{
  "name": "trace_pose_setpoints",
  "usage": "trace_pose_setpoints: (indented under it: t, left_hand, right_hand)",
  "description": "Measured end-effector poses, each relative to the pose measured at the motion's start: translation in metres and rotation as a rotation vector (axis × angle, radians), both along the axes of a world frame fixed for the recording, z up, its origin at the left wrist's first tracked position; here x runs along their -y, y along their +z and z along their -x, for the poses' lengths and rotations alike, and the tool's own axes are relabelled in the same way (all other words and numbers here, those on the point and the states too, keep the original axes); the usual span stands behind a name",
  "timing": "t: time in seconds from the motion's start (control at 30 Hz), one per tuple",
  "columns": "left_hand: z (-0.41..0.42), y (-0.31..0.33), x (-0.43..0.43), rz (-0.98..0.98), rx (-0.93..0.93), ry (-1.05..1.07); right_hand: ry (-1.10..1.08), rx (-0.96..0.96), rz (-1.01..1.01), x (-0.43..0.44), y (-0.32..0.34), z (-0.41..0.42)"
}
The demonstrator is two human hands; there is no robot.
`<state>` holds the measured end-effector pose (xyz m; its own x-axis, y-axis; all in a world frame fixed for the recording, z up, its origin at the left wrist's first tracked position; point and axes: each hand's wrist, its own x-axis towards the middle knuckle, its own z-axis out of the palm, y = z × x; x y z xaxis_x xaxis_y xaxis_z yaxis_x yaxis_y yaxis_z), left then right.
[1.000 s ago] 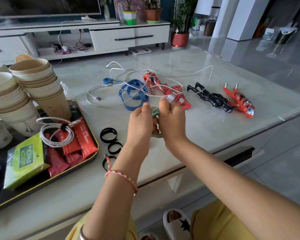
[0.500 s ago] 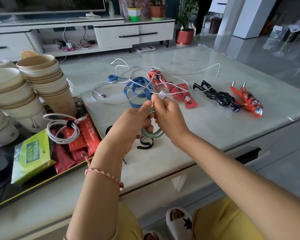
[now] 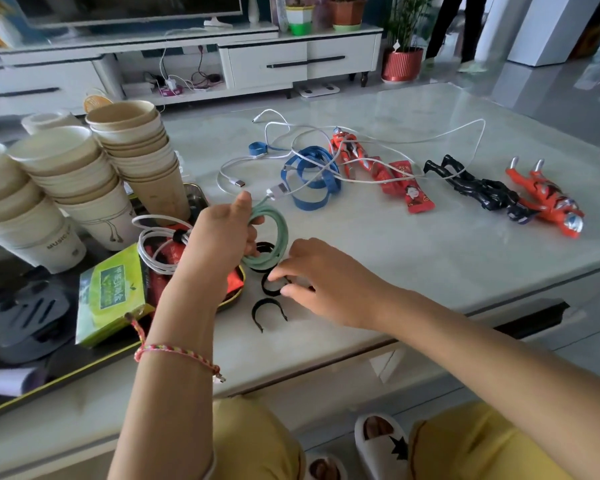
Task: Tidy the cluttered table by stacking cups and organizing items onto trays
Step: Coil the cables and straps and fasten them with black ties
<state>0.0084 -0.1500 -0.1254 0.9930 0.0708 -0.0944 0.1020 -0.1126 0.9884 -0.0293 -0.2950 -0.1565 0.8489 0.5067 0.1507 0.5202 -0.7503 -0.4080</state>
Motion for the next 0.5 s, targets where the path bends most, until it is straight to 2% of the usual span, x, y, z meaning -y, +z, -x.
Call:
trace_pose_setpoints:
  t: [0.17, 0.33, 0.4, 0.5]
  left_hand:
    - [0.001, 0.001, 0.001, 0.070, 0.014, 0.066]
    - [0.000, 0.000, 0.002, 0.027, 0.024, 0.104]
    - [0.000, -0.002, 0.002, 0.006, 0.029, 0.105]
    - [0.000, -0.003, 0.002, -0.063, 0.055, 0.111]
  right_hand:
    - [0.033, 0.080, -0.078, -0.013, 0.006, 0.005]
    - [0.106, 0.167, 0.119, -0.024, -0.002, 0.011]
    - [0.105, 0.123, 0.109, -0.021, 0.004, 0.013]
    - [0.014, -0.099, -0.049, -0.003, 0.021, 0.016]
